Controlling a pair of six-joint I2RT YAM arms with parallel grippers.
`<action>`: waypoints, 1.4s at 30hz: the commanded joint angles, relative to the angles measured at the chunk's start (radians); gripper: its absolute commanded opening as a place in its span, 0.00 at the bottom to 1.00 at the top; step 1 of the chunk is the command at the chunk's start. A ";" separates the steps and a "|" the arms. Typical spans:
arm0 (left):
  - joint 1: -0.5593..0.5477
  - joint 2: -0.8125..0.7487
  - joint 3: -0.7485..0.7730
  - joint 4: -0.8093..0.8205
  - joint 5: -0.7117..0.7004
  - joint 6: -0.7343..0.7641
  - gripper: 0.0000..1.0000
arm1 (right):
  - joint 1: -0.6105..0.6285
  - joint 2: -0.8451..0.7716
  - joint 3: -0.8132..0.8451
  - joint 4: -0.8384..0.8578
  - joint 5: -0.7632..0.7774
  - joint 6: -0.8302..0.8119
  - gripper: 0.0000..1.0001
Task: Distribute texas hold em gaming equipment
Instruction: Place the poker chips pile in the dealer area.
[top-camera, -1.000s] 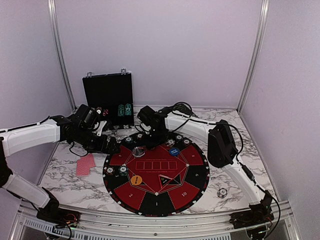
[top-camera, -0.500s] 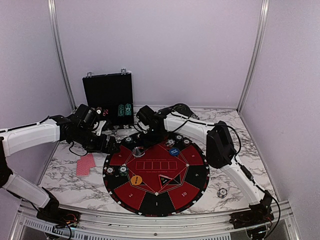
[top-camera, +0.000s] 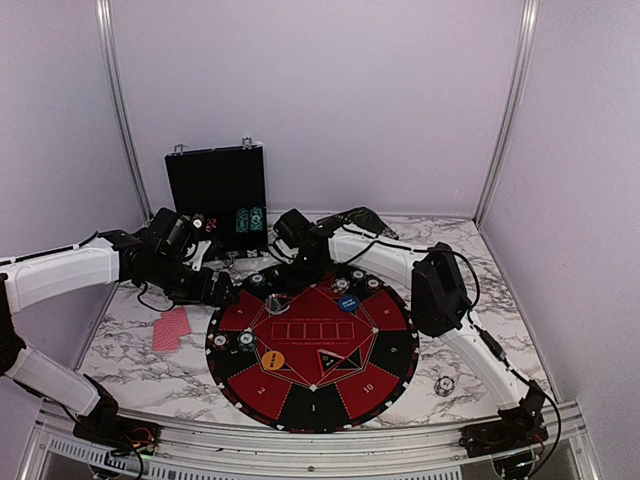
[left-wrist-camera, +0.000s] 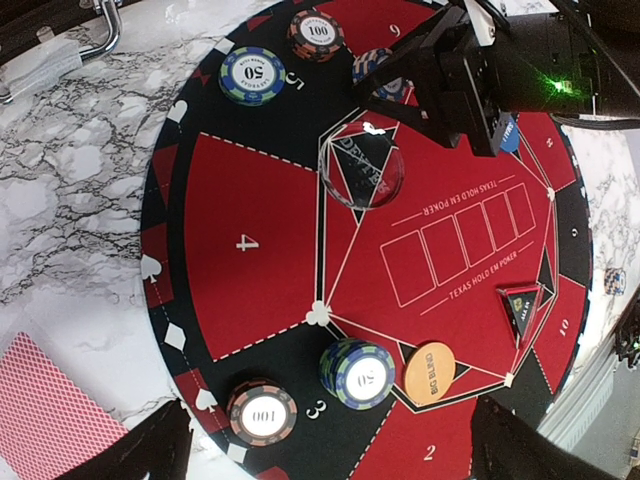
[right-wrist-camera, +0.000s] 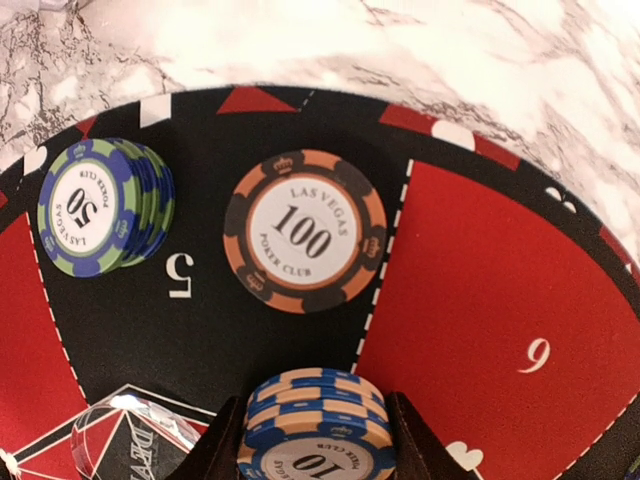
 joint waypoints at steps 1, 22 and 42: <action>0.010 0.006 -0.006 0.011 0.014 -0.004 0.99 | -0.009 0.059 0.029 0.035 -0.027 0.005 0.27; 0.022 0.018 -0.005 0.013 0.027 -0.003 0.99 | -0.017 0.076 0.025 -0.021 -0.063 0.025 0.31; 0.027 0.013 -0.006 0.014 0.032 -0.006 0.99 | 0.000 0.028 0.016 -0.129 -0.003 0.064 0.31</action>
